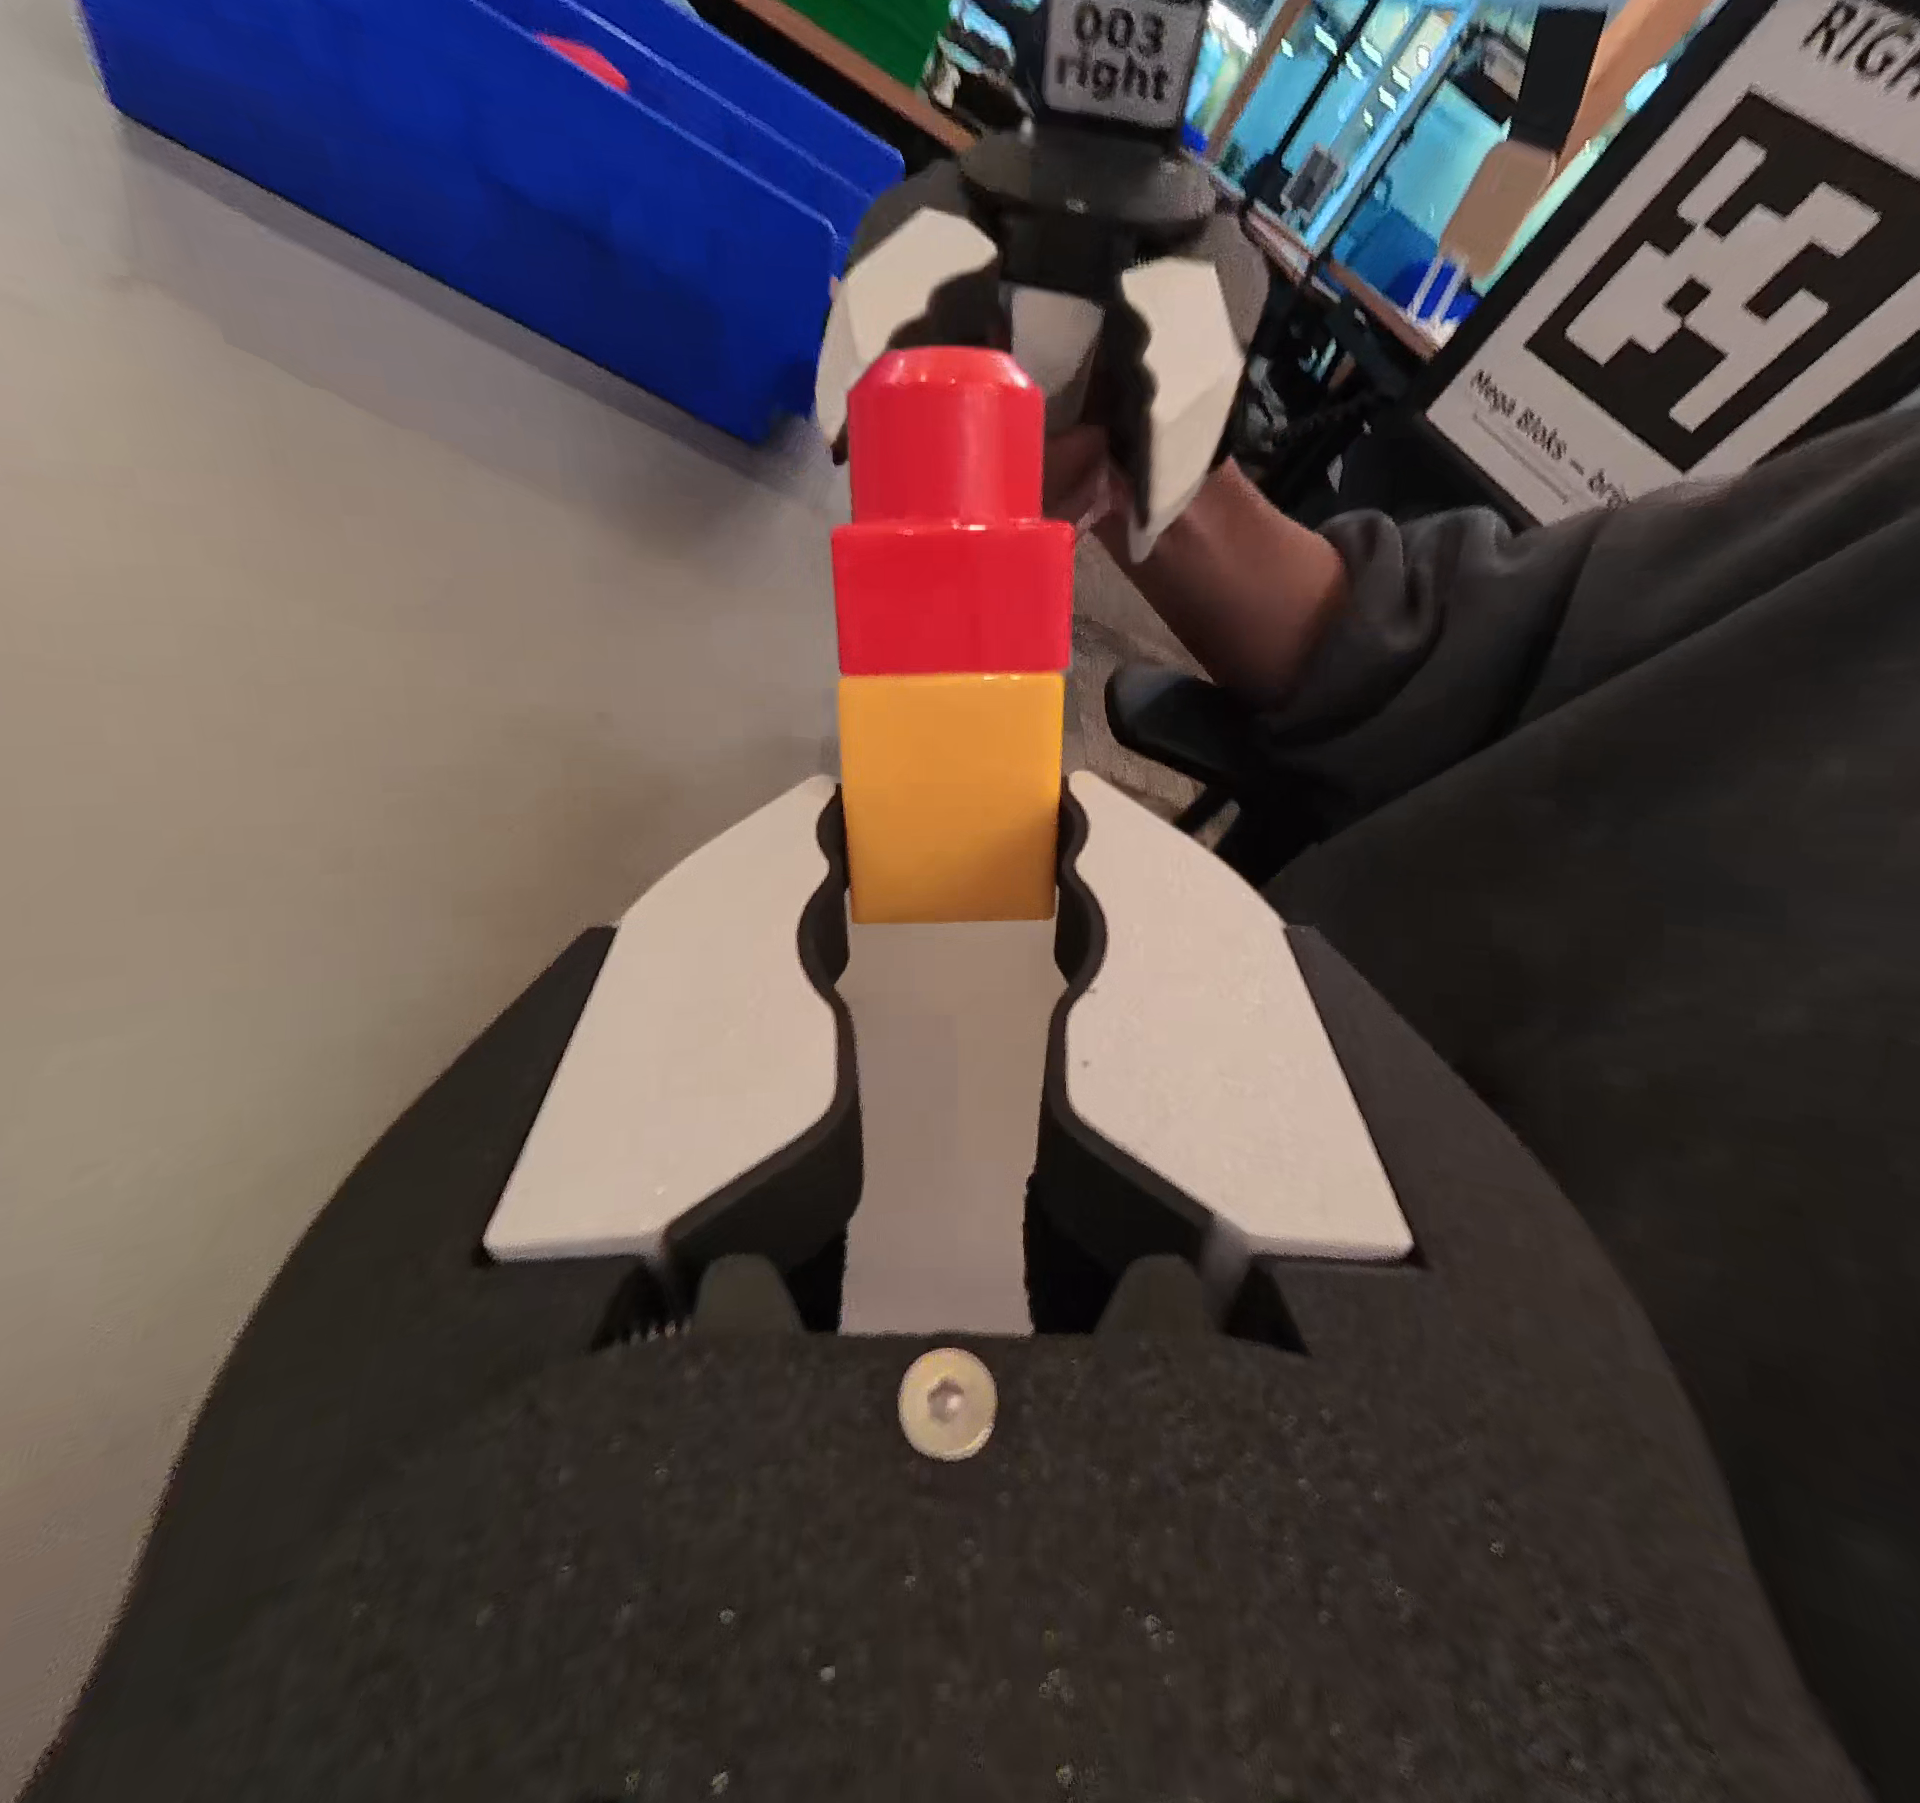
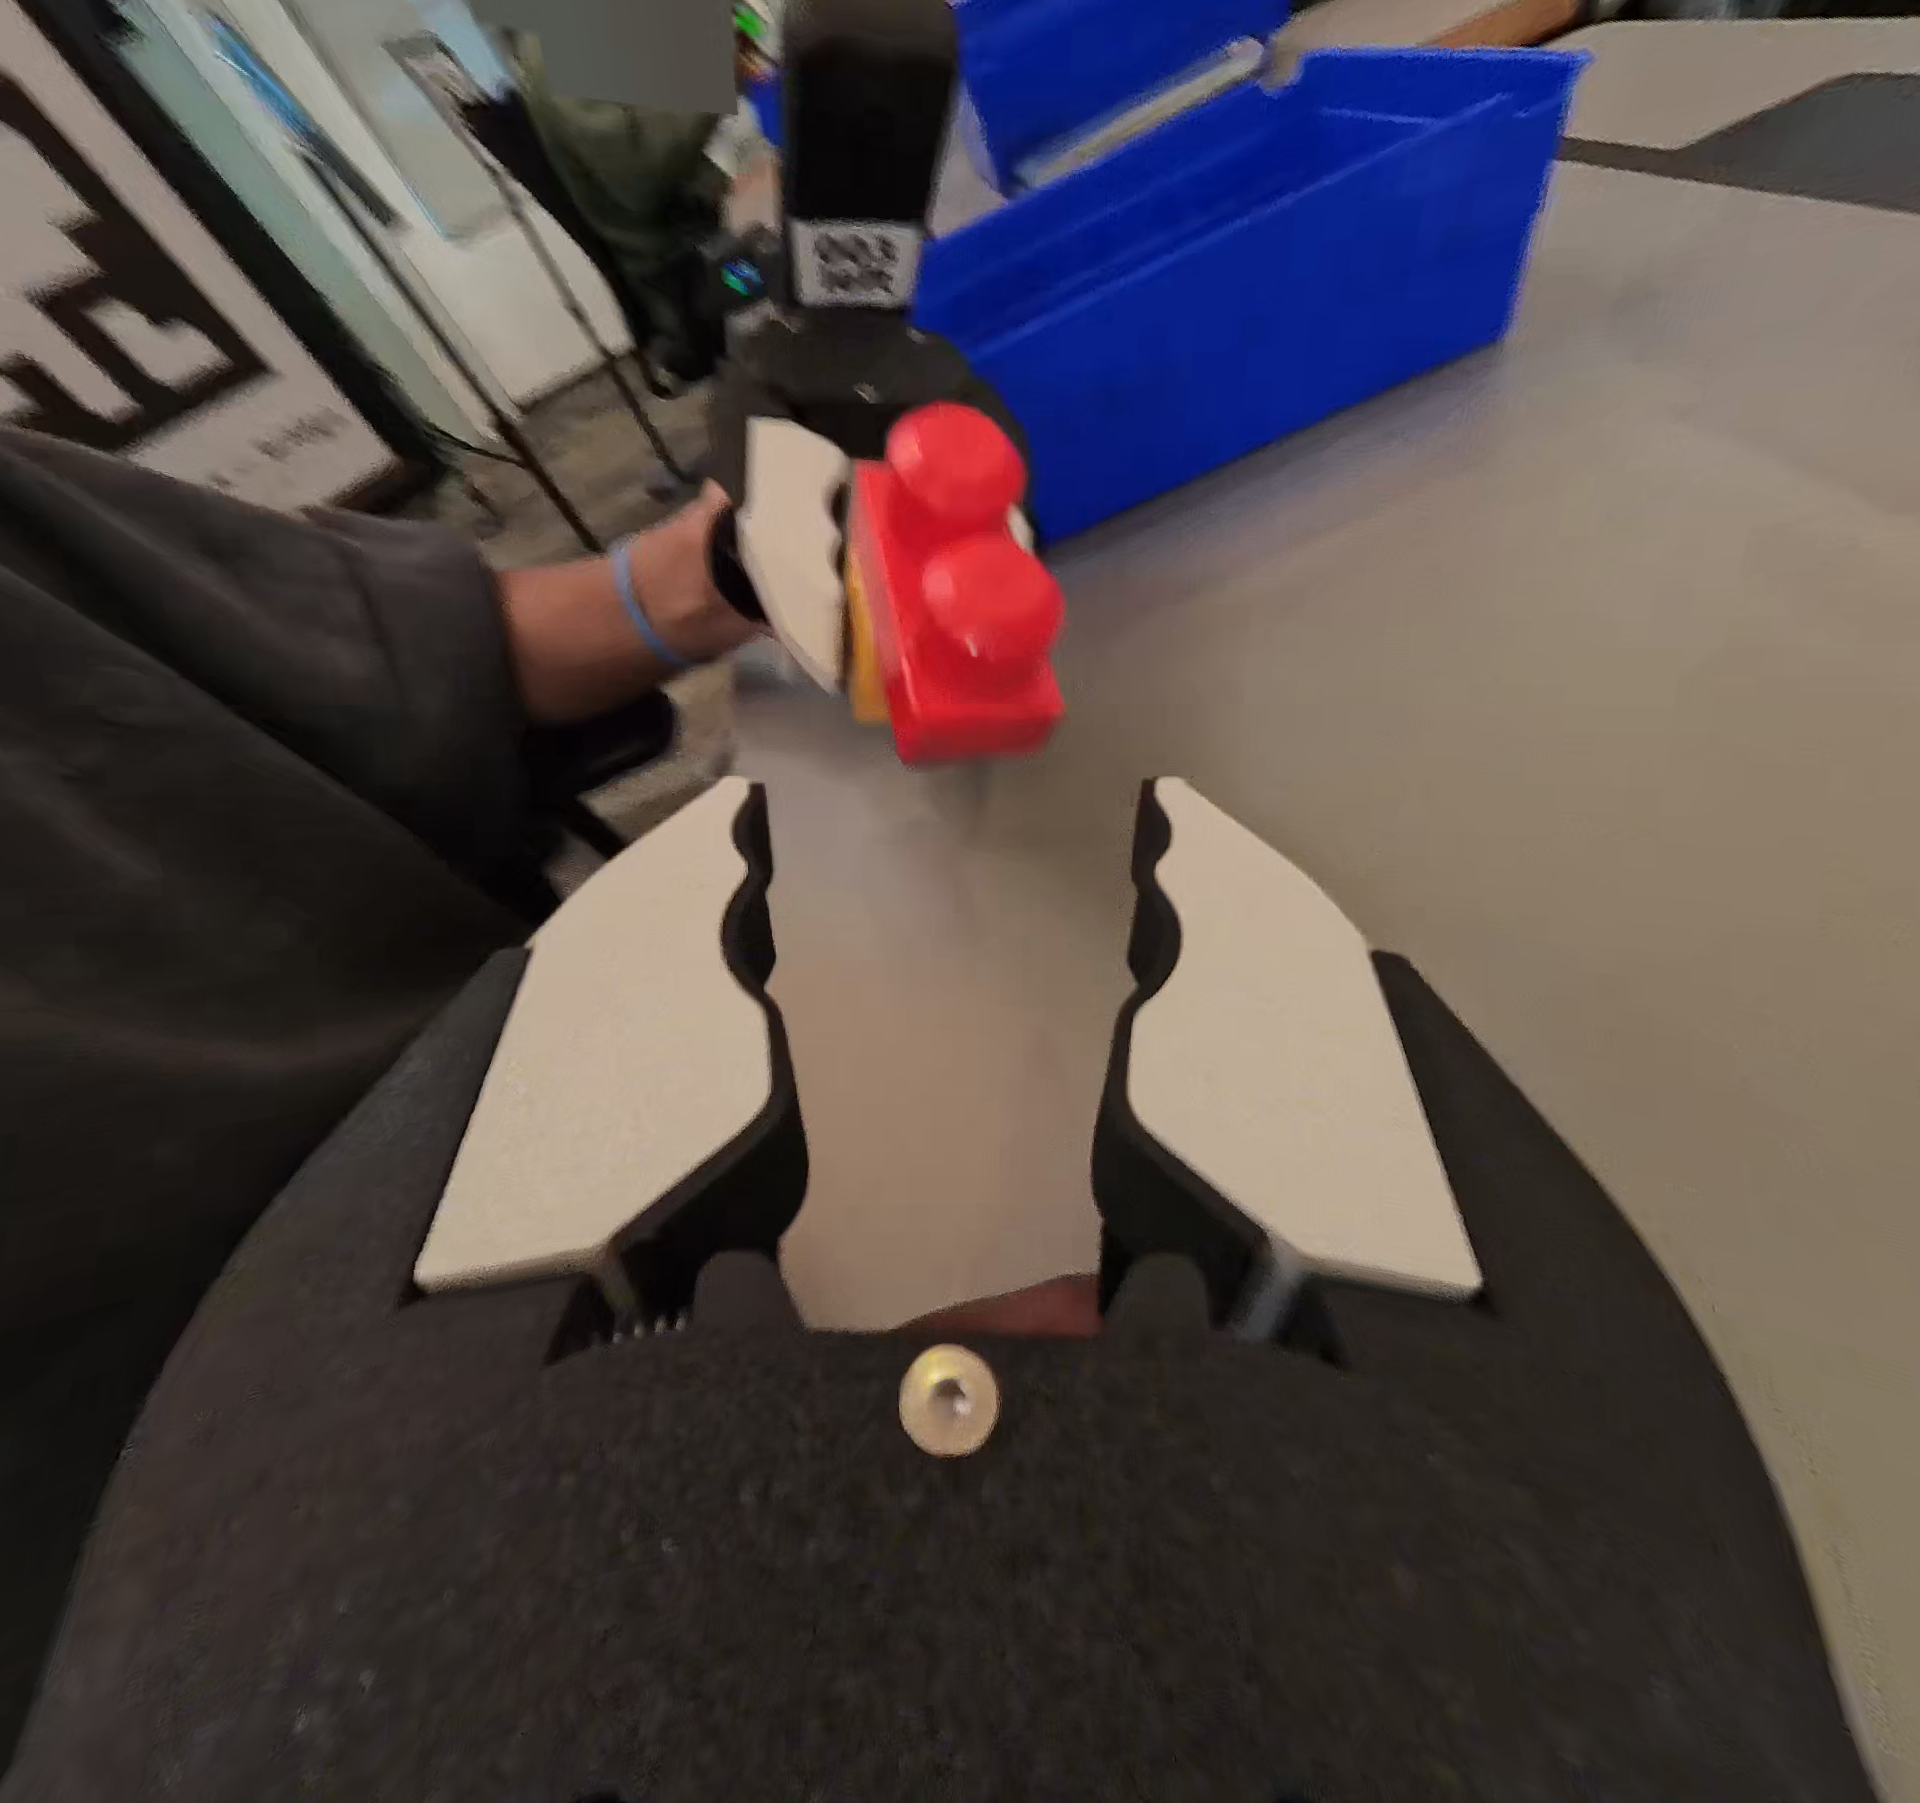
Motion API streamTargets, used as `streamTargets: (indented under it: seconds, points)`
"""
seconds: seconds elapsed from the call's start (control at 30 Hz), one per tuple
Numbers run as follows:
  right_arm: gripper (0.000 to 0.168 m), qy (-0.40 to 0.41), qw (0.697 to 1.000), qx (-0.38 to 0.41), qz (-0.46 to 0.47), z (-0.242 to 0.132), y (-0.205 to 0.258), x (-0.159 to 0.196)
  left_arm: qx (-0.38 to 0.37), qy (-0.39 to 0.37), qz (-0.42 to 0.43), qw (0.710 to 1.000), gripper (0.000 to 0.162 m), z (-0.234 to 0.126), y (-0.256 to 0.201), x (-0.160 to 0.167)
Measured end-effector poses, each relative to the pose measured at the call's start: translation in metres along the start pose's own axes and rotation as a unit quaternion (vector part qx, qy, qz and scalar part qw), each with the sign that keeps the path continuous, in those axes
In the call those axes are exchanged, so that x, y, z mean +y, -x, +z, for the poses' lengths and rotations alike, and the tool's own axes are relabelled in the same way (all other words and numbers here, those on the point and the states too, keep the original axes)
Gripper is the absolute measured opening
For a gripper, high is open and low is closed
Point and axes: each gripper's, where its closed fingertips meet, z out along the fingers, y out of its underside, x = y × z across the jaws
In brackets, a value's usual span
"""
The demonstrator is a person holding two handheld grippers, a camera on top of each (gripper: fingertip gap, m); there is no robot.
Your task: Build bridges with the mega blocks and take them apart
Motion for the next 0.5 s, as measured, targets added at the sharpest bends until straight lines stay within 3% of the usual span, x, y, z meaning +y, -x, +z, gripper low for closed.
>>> streamTargets:
  seconds: [0.07, 0.17, 0.23, 0.3, 0.5]
  points:
    - [0.068, -0.016, 0.999, -0.035, 0.015, 0.013, 0.011, -0.001, 0.008, 0.026, 0.008, 1.000, 0.036, 0.007, -0.003, 0.008]
    - [0.069, 0.019, 1.000, -0.016, -0.015, 0.031, 0.009, 0.014, 0.025, 0.049, 0.019, 0.998, 0.036, 0.014, -0.010, 0.015]
    - [0.059, 0.011, 0.999, -0.031, -0.012, 0.037, 0.013, 0.014, 0.028, 0.065, 0.021, 0.997, 0.036, 0.017, -0.011, 0.021]
    - [0.037, 0.026, 0.999, -0.034, -0.032, 0.041, 0.013, 0.019, 0.023, 0.075, 0.025, 0.997, 0.036, 0.020, -0.010, 0.026]
    - [0.035, -0.026, 0.998, -0.040, -0.032, 0.043, 0.011, 0.010, 0.001, 0.084, 0.040, 0.996, 0.036, 0.018, -0.006, 0.026]
